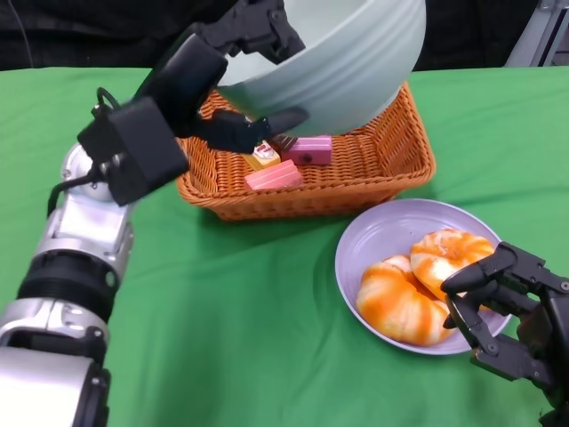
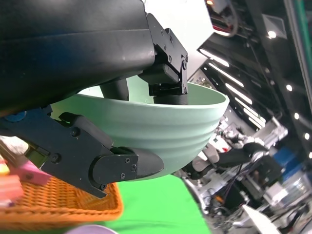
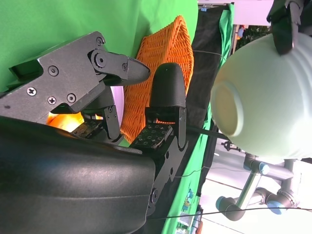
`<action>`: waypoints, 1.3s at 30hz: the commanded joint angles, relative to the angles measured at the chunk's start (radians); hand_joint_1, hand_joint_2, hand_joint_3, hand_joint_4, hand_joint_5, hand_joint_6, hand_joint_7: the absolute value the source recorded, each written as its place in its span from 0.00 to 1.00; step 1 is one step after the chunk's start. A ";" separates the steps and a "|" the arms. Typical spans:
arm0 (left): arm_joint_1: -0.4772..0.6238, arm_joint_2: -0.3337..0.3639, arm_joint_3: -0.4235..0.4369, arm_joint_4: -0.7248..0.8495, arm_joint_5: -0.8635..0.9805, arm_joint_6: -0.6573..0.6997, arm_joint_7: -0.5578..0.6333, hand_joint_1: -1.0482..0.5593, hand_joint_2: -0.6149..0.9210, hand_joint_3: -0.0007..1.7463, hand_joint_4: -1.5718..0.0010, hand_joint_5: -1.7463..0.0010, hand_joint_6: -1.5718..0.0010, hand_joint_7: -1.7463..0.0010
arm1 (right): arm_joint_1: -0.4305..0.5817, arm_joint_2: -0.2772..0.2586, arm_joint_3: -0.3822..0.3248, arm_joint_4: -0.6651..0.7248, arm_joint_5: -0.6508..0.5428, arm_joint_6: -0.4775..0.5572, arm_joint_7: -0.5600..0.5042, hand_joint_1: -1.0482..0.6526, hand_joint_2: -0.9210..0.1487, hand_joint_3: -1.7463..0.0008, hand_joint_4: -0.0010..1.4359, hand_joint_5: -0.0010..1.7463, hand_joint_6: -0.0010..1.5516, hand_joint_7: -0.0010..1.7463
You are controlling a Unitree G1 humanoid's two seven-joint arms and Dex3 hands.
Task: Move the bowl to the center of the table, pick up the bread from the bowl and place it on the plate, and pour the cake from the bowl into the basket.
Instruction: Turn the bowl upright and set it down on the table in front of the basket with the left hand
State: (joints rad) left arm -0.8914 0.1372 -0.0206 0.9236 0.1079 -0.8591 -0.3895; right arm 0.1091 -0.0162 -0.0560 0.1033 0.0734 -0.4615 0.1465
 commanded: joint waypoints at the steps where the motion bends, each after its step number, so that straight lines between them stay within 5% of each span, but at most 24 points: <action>1: -0.008 0.045 -0.014 0.019 0.045 -0.090 0.054 0.50 0.89 0.42 0.50 0.00 0.57 0.18 | 0.008 -0.013 -0.009 -0.016 0.012 0.008 0.000 0.52 0.29 0.58 0.54 0.84 0.48 0.66; 12: 0.016 0.139 -0.063 0.025 0.261 -0.282 0.283 0.50 0.83 0.45 0.49 0.00 0.47 0.39 | 0.007 -0.012 -0.010 -0.015 0.012 0.011 0.003 0.51 0.30 0.57 0.54 0.84 0.48 0.66; 19: 0.040 0.193 -0.079 0.018 0.320 -0.354 0.351 0.52 0.80 0.50 0.50 0.00 0.53 0.16 | 0.006 -0.014 -0.013 -0.012 0.013 0.007 0.004 0.51 0.30 0.57 0.54 0.84 0.48 0.67; 34: 0.171 0.284 -0.088 -0.061 0.392 -0.514 0.418 0.48 0.79 0.47 0.46 0.00 0.47 0.23 | 0.010 -0.022 -0.015 -0.021 0.017 0.012 0.010 0.51 0.30 0.57 0.54 0.83 0.48 0.66; 39: 0.245 0.309 -0.096 -0.135 0.375 -0.536 0.397 0.51 0.70 0.55 0.41 0.00 0.42 0.22 | 0.013 -0.022 -0.014 -0.031 0.005 0.018 0.002 0.50 0.30 0.58 0.55 0.83 0.48 0.65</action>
State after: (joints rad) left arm -0.6639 0.4199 -0.1150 0.8102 0.5039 -1.3819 0.0117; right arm 0.1155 -0.0250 -0.0575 0.0841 0.0735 -0.4478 0.1561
